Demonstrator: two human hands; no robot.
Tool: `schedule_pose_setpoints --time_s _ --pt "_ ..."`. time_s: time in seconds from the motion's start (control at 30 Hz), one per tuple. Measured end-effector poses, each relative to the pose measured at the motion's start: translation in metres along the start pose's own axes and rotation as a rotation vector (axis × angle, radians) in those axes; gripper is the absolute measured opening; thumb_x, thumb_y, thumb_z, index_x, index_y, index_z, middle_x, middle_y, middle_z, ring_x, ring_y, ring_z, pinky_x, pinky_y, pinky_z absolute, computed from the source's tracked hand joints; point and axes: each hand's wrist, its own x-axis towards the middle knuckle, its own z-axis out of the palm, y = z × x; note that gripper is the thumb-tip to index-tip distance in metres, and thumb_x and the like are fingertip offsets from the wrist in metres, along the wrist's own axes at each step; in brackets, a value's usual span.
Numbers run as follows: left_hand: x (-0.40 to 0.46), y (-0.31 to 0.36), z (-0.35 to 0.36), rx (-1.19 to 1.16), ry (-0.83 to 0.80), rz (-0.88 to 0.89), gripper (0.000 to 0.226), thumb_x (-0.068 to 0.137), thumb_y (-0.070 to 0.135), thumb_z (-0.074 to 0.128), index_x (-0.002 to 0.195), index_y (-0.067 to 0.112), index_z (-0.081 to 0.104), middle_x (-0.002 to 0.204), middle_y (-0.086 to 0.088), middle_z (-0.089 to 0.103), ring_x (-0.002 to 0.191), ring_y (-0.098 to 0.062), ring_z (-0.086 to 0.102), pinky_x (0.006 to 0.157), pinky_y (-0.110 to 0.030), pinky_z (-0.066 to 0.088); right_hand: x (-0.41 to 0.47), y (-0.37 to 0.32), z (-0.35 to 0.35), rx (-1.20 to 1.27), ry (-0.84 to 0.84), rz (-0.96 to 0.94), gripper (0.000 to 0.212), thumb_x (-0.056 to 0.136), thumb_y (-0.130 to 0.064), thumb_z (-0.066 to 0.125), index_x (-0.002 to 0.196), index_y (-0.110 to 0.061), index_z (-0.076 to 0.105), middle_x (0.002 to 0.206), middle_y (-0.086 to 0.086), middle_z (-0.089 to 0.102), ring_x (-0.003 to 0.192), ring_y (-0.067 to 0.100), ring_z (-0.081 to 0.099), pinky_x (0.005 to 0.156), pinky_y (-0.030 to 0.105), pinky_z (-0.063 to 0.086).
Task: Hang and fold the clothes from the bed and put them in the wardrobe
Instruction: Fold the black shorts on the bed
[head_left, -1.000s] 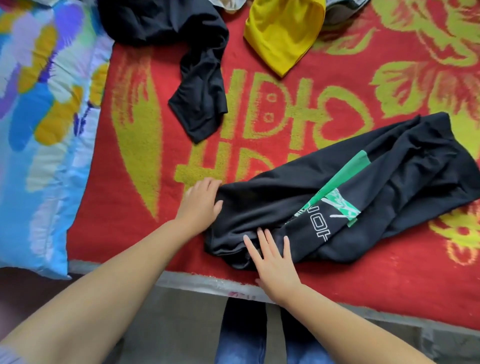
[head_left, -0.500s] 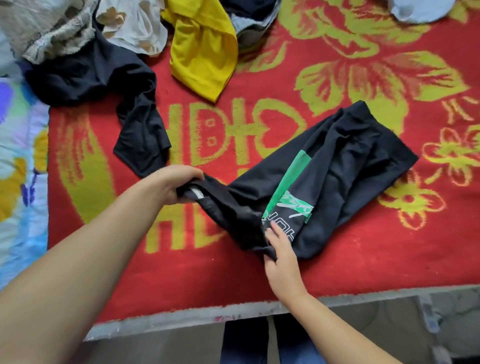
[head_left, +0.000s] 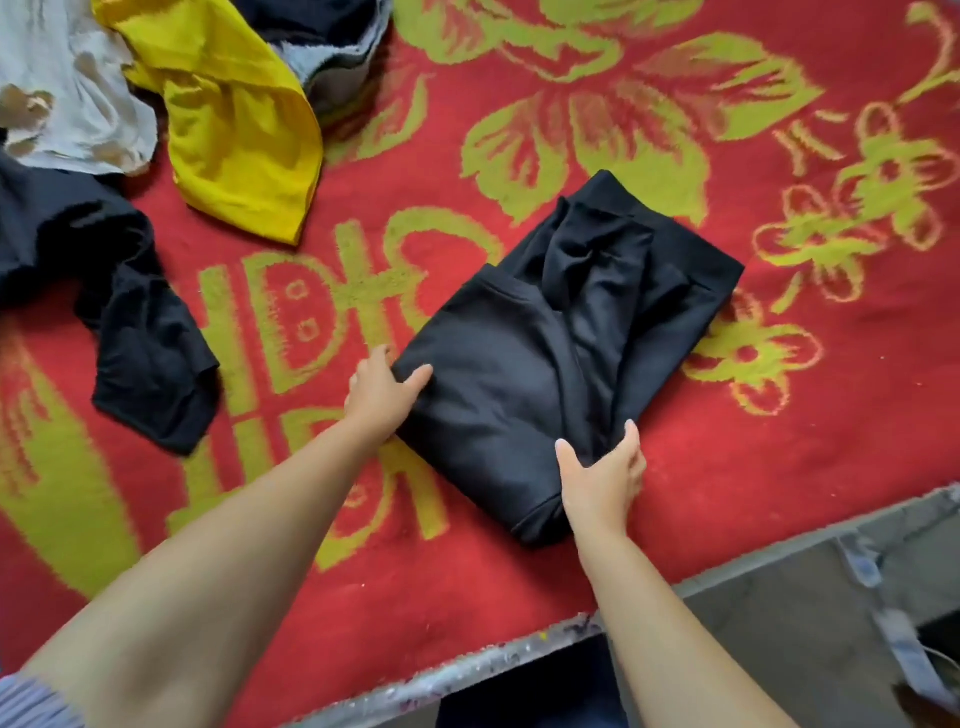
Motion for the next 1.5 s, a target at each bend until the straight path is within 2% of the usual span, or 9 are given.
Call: schedule_pose_setpoints --time_s 0.27,0.4,0.53,0.67,0.77,0.97,1.17,1.3,1.5 --pt "-0.013 0.004 -0.009 -0.248 -0.448 0.005 0.013 0.093 0.025 0.061 0.091 0.013 0.058 0.079 -0.006 0.055 0.065 -0.018 0.050 0.053 -0.027 0.035 0.026 0.001 -0.025 0.209 -0.181 0.173 0.051 0.087 -0.020 0.067 0.129 0.002 0.048 0.130 0.017 0.056 0.105 0.020 0.054 0.087 0.027 0.040" --pt "-0.063 -0.005 0.012 -0.255 -0.812 -0.095 0.016 0.093 0.022 0.060 0.100 0.008 0.062 0.086 -0.008 0.058 0.078 -0.019 0.054 0.063 -0.028 0.041 0.060 0.009 -0.095 -0.148 -0.208 -0.043 0.049 0.087 -0.024 0.067 0.129 -0.004 0.052 0.127 0.015 0.060 0.117 0.031 0.056 0.098 0.039 0.044" --pt "-0.110 -0.017 0.065 0.139 -0.501 0.123 0.033 0.095 0.022 0.056 0.123 0.004 0.055 0.122 -0.011 0.060 0.115 -0.024 0.055 0.092 -0.030 0.040 0.050 0.032 -0.125 -0.636 -0.206 -0.173 0.066 0.091 -0.018 0.059 0.148 -0.017 0.026 0.134 0.018 0.051 0.122 0.036 0.049 0.093 0.042 0.043" --pt "-0.117 -0.029 0.065 0.340 0.025 0.615 0.069 0.083 0.020 0.070 0.140 -0.002 0.039 0.137 -0.020 0.046 0.128 -0.034 0.042 0.108 -0.044 0.034 0.009 0.060 -0.113 -0.896 -0.069 -0.887 0.091 0.072 -0.020 0.074 0.150 -0.009 0.027 0.152 0.024 0.027 0.142 0.040 0.022 0.110 0.063 0.025" --pt "-0.128 -0.040 0.072 0.647 -0.093 1.090 0.095 0.064 0.034 0.079 0.142 0.001 0.037 0.147 -0.023 0.037 0.139 -0.035 0.032 0.112 -0.052 0.029 -0.017 0.088 -0.100 -1.122 -0.278 -1.018 0.117 0.049 -0.037 0.088 0.150 -0.019 0.030 0.154 0.022 0.027 0.143 0.039 0.023 0.106 0.071 0.018" --pt "-0.104 -0.021 0.086 1.049 -0.324 0.870 0.095 0.084 0.013 0.051 0.148 0.011 -0.019 0.155 -0.019 -0.023 0.138 -0.030 -0.032 0.114 -0.048 -0.013 0.030 0.074 -0.093 -1.358 -0.377 -0.738 0.123 0.081 -0.032 0.071 0.139 -0.032 -0.038 0.157 0.015 -0.022 0.146 0.039 -0.010 0.113 0.060 0.006" --pt "-0.092 0.033 0.044 0.864 -0.811 0.705 0.062 0.082 -0.007 0.036 0.141 0.010 0.043 0.151 -0.013 0.034 0.135 -0.029 0.038 0.109 -0.029 0.031 0.043 0.016 -0.133 -1.079 -0.858 -0.591 0.078 0.087 -0.008 0.048 0.152 -0.038 0.016 0.156 0.000 0.028 0.141 0.025 0.030 0.111 0.032 0.032" --pt "-0.074 0.099 -0.012 0.731 -1.020 0.506 0.010 0.065 0.005 0.043 0.059 0.014 0.044 0.055 0.002 0.043 0.051 -0.016 0.038 0.041 -0.021 0.030 0.068 -0.066 -0.172 -0.913 -1.221 -0.444 0.045 0.072 -0.018 0.052 0.111 -0.039 0.060 0.104 -0.008 0.068 0.101 0.017 0.062 0.086 0.026 0.048" --pt "0.011 0.156 -0.035 -0.294 -0.712 0.155 0.016 0.083 0.001 0.048 0.082 0.009 0.062 0.077 -0.006 0.058 0.068 -0.016 0.053 0.066 -0.027 0.041 0.168 -0.121 -0.182 -0.175 -0.782 -0.223 0.020 0.086 -0.021 0.066 0.105 -0.027 0.064 0.112 0.004 0.069 0.095 0.014 0.066 0.085 0.033 0.050"
